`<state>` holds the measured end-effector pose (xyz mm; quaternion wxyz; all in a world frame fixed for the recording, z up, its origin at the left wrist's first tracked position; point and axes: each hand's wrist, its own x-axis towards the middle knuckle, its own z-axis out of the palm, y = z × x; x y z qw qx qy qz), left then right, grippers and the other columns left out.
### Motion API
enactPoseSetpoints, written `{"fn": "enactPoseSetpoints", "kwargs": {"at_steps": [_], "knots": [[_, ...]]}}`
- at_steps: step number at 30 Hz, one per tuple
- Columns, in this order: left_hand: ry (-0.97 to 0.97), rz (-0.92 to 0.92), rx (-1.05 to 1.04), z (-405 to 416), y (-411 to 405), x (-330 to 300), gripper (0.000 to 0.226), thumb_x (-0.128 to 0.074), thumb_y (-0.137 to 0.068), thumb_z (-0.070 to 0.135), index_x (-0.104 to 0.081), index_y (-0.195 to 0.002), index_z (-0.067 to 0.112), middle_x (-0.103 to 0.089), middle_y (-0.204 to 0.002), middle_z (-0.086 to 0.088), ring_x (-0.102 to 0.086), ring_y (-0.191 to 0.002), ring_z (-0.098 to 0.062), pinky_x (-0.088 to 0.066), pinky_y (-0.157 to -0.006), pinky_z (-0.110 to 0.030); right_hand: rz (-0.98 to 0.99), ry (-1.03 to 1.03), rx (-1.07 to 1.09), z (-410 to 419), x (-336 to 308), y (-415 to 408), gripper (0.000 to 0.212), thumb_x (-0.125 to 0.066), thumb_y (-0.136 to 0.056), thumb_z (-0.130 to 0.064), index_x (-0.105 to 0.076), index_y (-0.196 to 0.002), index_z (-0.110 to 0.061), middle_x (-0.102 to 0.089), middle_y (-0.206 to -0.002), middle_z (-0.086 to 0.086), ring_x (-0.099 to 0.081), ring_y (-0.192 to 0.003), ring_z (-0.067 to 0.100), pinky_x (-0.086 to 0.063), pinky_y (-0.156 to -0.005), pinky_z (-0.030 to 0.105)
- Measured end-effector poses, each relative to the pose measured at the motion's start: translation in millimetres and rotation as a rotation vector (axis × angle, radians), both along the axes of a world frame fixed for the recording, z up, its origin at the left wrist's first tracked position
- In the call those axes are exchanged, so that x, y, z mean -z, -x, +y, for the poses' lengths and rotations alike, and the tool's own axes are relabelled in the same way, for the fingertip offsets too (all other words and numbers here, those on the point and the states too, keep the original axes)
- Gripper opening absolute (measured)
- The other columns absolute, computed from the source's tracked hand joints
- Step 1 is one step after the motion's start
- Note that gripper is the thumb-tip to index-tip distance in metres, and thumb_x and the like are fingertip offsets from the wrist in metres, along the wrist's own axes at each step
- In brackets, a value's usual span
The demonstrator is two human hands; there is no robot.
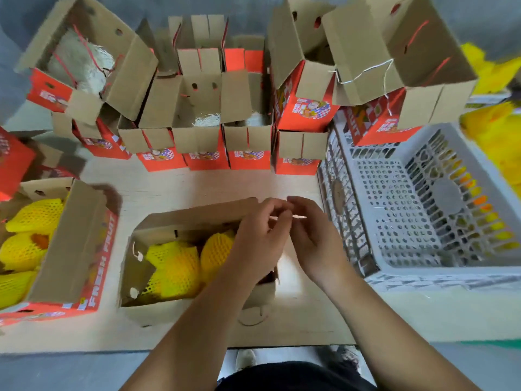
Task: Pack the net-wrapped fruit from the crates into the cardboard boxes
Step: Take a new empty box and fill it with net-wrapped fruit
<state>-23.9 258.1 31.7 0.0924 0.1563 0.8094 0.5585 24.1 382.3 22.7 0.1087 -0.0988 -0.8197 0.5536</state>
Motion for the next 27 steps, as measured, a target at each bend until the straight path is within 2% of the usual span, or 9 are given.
{"fn": "enactPoseSetpoints", "kwargs": {"at_steps": [3, 8, 11, 13, 16, 18, 20, 24, 27], "knots": [[-0.080, -0.033, 0.058, 78, -9, -5, 0.021, -0.051, -0.100, 0.027, -0.069, -0.109, 0.027, -0.073, -0.102, 0.009, -0.069, -0.093, -0.008, -0.054, -0.081, -0.027, 0.007, -0.015, 0.110, 64, -9, -5, 0.046, -0.049, -0.097, 0.000, -0.061, -0.126, -0.033, -0.069, -0.107, -0.026, -0.067, -0.096, -0.009, -0.047, -0.079, 0.004], [-0.091, -0.035, 0.200, 233, -21, -11, 0.022, -0.050, -0.100, 0.034, -0.071, -0.107, 0.033, -0.074, -0.092, 0.011, -0.069, -0.077, -0.003, -0.049, -0.065, -0.022, -0.003, -0.012, 0.267, 212, -17, -31, 0.051, -0.051, -0.096, -0.003, -0.058, -0.117, -0.049, -0.070, -0.103, -0.030, -0.068, -0.095, -0.006, -0.049, -0.079, 0.008], [-0.081, -0.010, 0.292, 336, -33, -14, 0.024, -0.049, -0.100, 0.031, -0.071, -0.110, 0.027, -0.073, -0.097, 0.008, -0.070, -0.086, -0.008, -0.057, -0.075, -0.035, 0.029, -0.026, 0.389, 305, -19, -51, 0.046, -0.055, -0.096, -0.005, -0.059, -0.120, -0.044, -0.071, -0.106, -0.023, -0.068, -0.099, -0.002, -0.053, -0.084, 0.018], [-0.044, 0.026, 0.341, 402, -39, -11, 0.024, -0.049, -0.102, 0.025, -0.071, -0.110, 0.021, -0.072, -0.099, 0.002, -0.069, -0.090, -0.014, -0.056, -0.079, -0.040, 0.032, -0.039, 0.468, 364, -16, -61, 0.043, -0.058, -0.095, -0.006, -0.061, -0.116, -0.044, -0.070, -0.101, -0.026, -0.067, -0.096, -0.005, -0.051, -0.079, 0.015], [0.072, 0.134, 0.401, 474, -36, 3, 0.024, -0.050, -0.104, 0.022, -0.073, -0.105, 0.014, -0.070, -0.089, -0.006, -0.067, -0.081, -0.021, -0.053, -0.071, -0.045, -0.086, -0.065, 0.494, 437, -5, -66, 0.032, -0.060, -0.096, -0.013, -0.063, -0.121, -0.033, -0.071, -0.099, -0.015, -0.068, -0.093, 0.011, -0.045, -0.072, 0.021], [0.132, 0.192, 0.407, 502, -26, 14, 0.025, -0.051, -0.105, 0.020, -0.075, -0.106, 0.013, -0.071, -0.089, -0.008, -0.067, -0.082, -0.025, -0.052, -0.072, -0.048, -0.158, -0.111, 0.428, 475, 3, -60, 0.035, -0.058, -0.096, -0.009, -0.061, -0.129, -0.020, -0.071, -0.111, -0.001, -0.067, -0.102, 0.020, -0.045, -0.078, 0.023], [0.204, 0.245, 0.373, 522, -12, 20, 0.025, -0.053, -0.102, 0.020, -0.076, -0.111, 0.014, -0.074, -0.100, -0.007, -0.069, -0.092, -0.025, -0.054, -0.078, -0.046, -0.175, -0.193, 0.346, 506, 5, -46, 0.045, -0.054, -0.093, 0.000, -0.058, -0.135, -0.014, -0.067, -0.124, 0.007, -0.065, -0.111, 0.028, -0.051, -0.088, 0.035], [0.583, 0.561, 0.211, 554, 5, 29, 0.008, -0.072, -0.086, 0.018, -0.077, -0.088, 0.024, -0.074, -0.090, 0.001, -0.068, -0.090, -0.025, -0.050, -0.075, -0.034, -0.124, -0.382, 0.266, 548, 1, 6, 0.058, -0.053, -0.087, 0.002, -0.053, -0.142, -0.014, -0.055, -0.139, 0.012, -0.052, -0.125, 0.037, -0.046, -0.099, 0.048], [0.720, 0.560, 0.150, 564, 1, 45, 0.011, -0.063, -0.090, 0.025, -0.068, -0.082, 0.031, -0.061, -0.098, 0.004, -0.052, -0.107, -0.023, -0.041, -0.094, -0.036, -0.062, -0.582, 0.162, 564, -4, 57, 0.080, -0.054, -0.085, 0.003, -0.032, -0.157, -0.025, -0.039, -0.158, 0.002, -0.038, -0.137, 0.032, -0.039, -0.105, 0.044]]}}
